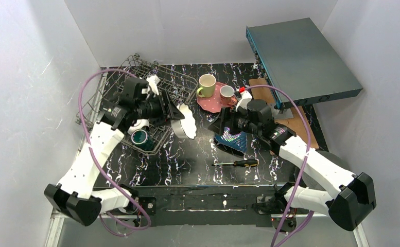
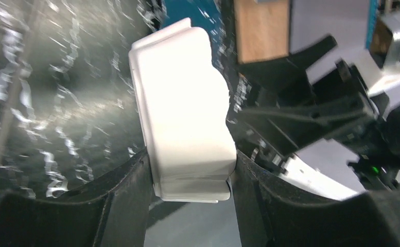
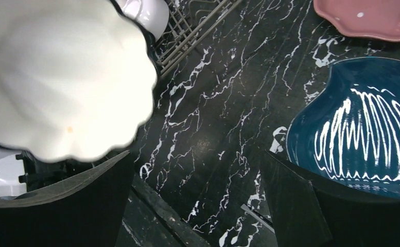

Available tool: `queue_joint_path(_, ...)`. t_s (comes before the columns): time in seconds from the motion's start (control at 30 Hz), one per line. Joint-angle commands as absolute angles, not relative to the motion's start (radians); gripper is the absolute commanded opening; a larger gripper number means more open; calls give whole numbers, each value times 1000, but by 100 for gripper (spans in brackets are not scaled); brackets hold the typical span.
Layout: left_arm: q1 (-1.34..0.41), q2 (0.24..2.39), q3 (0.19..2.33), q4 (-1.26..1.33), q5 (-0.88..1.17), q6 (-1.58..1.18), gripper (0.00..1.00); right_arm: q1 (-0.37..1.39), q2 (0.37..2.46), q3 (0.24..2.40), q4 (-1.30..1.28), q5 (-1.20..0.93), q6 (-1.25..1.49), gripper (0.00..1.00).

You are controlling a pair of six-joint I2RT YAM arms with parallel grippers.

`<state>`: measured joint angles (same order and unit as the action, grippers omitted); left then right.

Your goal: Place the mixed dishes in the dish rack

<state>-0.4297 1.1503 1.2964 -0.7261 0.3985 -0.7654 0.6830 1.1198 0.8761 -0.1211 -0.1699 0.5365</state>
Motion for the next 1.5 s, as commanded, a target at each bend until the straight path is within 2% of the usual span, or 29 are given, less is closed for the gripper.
queue_joint_path(0.0,-405,1238,1537,-881,210,-548,0,667,1091,901,-152,-155,488,98)
queue_joint_path(0.37,-306,1560,1873,-903,-247,-196,0,652,1090,888,-175,-160,479,98)
queue_joint_path(0.53,-261,1701,1936,-784,-414,-69,0,652,1097,896,-194,-165,479,98)
queue_joint_path(0.83,-216,1988,2123,-654,-548,125,0,651,1131,878,-218,-173,497,98)
queue_joint_path(1.2,-207,2140,2106,-382,-580,309,0,649,1204,897,-206,-225,529,98)
queue_joint_path(1.47,-208,2250,2097,-217,-696,490,0,647,1232,905,-215,-219,523,98)
